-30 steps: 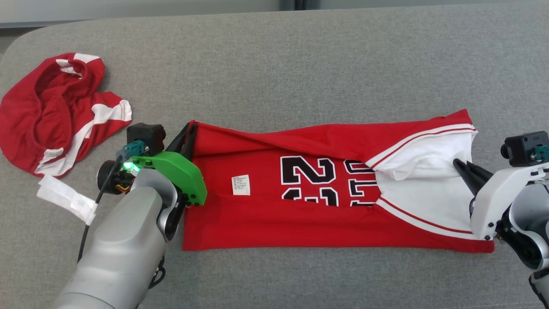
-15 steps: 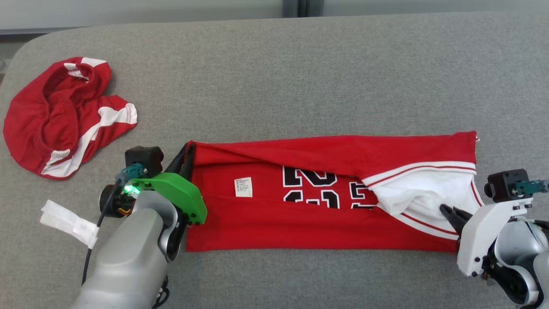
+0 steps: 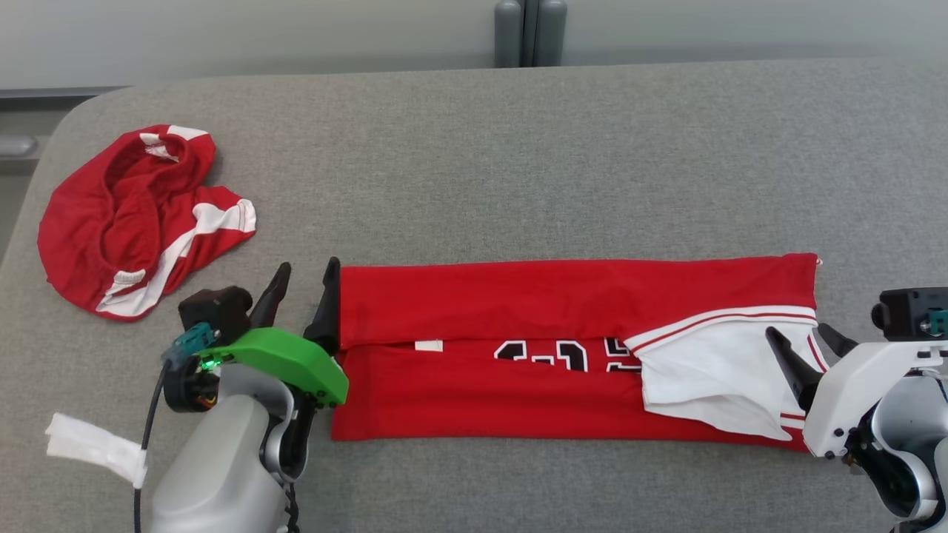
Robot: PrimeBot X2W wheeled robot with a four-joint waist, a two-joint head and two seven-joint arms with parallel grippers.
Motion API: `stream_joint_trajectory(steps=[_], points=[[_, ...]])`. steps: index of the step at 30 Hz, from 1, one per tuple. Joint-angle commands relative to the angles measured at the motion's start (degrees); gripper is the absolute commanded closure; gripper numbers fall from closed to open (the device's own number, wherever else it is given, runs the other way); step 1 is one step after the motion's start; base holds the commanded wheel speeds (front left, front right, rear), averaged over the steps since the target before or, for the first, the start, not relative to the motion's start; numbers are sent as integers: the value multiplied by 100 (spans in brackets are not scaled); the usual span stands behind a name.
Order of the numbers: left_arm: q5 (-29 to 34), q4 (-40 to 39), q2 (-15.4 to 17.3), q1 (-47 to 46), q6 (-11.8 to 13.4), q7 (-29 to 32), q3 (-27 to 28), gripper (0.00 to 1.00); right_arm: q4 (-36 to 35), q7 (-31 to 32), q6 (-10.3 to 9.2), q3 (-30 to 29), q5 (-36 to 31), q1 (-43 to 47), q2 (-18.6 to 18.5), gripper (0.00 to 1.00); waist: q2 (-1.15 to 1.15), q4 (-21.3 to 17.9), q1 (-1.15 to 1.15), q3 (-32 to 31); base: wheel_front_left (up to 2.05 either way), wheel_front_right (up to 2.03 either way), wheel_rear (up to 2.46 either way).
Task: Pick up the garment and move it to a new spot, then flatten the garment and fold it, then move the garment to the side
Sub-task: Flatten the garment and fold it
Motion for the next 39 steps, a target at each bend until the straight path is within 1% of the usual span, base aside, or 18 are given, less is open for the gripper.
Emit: stream_joint_trajectory(steps=[1, 4, 9, 12, 15, 19, 26, 39], points=[[135, -231, 71, 258, 19, 0, 207, 0, 58, -28, 1, -105, -119, -68, 77, 0, 0, 42, 0, -86, 0, 0, 0], [373, -835, 38, 618, 8, 0, 650, 0, 221, 44, 1, -345, -280, -117, 227, 0, 0, 74, 0, -170, 0, 0, 0], [887, -1723, -31, 1294, -113, 0, 1356, 0, 559, 140, 0, -649, -502, -234, 436, 0, 0, 125, 0, -355, 0, 0, 0], [1201, -2152, -107, 1626, -172, -1, 1727, 0, 751, 96, 0, -673, -578, -308, 478, 0, 0, 147, 0, -460, 0, 0, 0], [1584, -2564, -171, 1956, -232, 0, 2031, 0, 1002, -54, 0, -694, -641, -364, 425, 0, 0, 164, 0, -527, 0, 0, 0], [1908, -2719, -219, 2270, -291, 0, 2212, 0, 1378, -305, 0, -691, -680, -450, 393, 0, 0, 186, 0, -577, 0, 0, 0], [2145, -2780, -323, 2479, -383, 0, 2410, 0, 1976, -555, 0, -633, -696, -687, 368, 0, 0, 229, 0, -474, 0, 0, 0], [2248, -2743, -417, 2152, -432, 0, 2382, 0, 2842, -222, 0, -503, -933, -1333, 103, 0, 0, 379, 0, -23, 0, 0, 0]])
